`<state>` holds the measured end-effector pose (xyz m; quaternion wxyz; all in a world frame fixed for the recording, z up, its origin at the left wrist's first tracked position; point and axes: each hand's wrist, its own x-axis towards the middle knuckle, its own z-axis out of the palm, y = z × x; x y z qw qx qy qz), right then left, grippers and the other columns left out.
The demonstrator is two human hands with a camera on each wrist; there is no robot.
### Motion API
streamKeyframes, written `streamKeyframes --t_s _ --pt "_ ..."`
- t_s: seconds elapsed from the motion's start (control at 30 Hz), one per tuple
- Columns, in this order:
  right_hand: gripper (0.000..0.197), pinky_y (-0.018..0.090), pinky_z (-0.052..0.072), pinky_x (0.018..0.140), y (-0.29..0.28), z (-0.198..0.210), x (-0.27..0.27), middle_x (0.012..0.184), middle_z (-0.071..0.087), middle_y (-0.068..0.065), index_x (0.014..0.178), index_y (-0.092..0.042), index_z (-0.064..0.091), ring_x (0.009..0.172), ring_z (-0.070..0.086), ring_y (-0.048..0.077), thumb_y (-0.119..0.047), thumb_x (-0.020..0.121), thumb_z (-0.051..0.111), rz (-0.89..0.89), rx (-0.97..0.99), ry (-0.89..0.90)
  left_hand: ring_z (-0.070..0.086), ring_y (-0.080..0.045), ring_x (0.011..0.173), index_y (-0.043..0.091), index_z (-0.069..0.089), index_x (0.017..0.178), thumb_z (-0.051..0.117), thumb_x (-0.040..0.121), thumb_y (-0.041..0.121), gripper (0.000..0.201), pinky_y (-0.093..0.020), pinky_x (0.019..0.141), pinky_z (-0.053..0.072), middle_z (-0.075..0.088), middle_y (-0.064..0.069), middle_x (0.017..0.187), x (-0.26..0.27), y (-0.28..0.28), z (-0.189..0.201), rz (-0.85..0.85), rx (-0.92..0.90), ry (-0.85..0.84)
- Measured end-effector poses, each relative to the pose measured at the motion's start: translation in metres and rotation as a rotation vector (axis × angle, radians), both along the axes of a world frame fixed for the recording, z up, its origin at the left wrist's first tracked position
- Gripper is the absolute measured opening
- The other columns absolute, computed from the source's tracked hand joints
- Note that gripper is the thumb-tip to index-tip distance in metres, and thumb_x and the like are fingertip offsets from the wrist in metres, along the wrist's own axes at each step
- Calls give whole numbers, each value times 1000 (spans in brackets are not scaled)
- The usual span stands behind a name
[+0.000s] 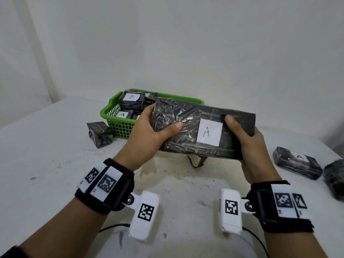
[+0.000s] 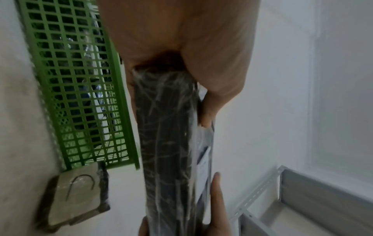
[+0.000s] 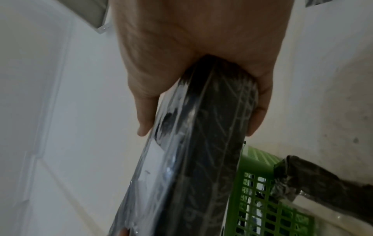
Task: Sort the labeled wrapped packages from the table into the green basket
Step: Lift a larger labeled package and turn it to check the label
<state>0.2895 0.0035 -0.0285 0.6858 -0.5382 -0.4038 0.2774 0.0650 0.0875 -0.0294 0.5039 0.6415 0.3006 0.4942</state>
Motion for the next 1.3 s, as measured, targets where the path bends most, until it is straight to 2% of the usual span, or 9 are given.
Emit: streamKeyframes --t_s 0.13,0.2,0.33,0.43,0.6,0.83,1.0,1.2,1.3 --pt "49 22 60 66 0 0 -2 94 82 -7 103 -19 77 86 79 8 -49 64 84 -30 7 -10 73 -17 112 16 50 140 84 76 47 78 -39 97 58 73 0 125 1 -2 -2 -36 -26 9" --pt "48 18 58 62 -1 0 -5 91 82 -8 103 -18 77 82 79 6 -46 64 85 -16 13 -41 75 -21 106 11 55 135 83 84 34 63 -41 94 61 75 -5 120 1 -1 -2 -17 -78 -35" --pt "55 25 63 77 -2 -2 -6 106 81 -6 114 -21 72 97 78 11 -25 63 90 132 1 -213 77 -27 101 7 60 129 76 87 21 47 -33 83 63 77 -9 115 -7 8 0 0 -126 -108" --pt "72 34 63 90 2 -8 -6 117 79 1 127 -14 66 108 76 16 -16 62 98 132 13 -298 73 -29 111 8 61 133 84 83 27 58 -40 94 59 76 -9 121 -16 14 -1 -70 -142 -106" --pt "83 45 63 93 3 -8 -8 121 77 1 132 -15 62 109 76 17 -30 59 100 103 26 -272 75 -24 107 7 65 127 95 64 26 73 -48 100 58 78 -6 116 -16 14 -1 -19 -50 -50" --pt "61 51 63 91 0 -2 -12 104 82 0 114 -18 74 97 79 19 -43 62 93 -60 21 -106 71 -15 117 19 54 137 97 59 26 89 -44 109 51 73 4 126 -13 11 -6 -70 3 102" --pt "76 48 61 96 -1 -2 -3 116 79 0 129 -19 66 106 77 20 -49 65 95 66 -59 -86 71 -20 117 19 54 139 95 70 29 81 -45 106 53 73 -1 128 -15 12 -6 -116 -81 67" --pt "63 50 54 106 -3 -4 1 127 75 7 142 -12 55 117 73 26 -29 86 81 239 -65 -42 75 -28 106 7 64 128 69 88 33 48 -44 98 59 77 -10 116 -18 15 0 -17 -103 -55" --pt "59 48 57 101 -1 -4 -4 125 76 9 139 -11 59 114 74 30 -42 91 75 193 -27 8 72 -30 114 8 62 132 71 94 37 49 -46 102 55 74 -12 123 -18 16 -1 -74 -131 -89"
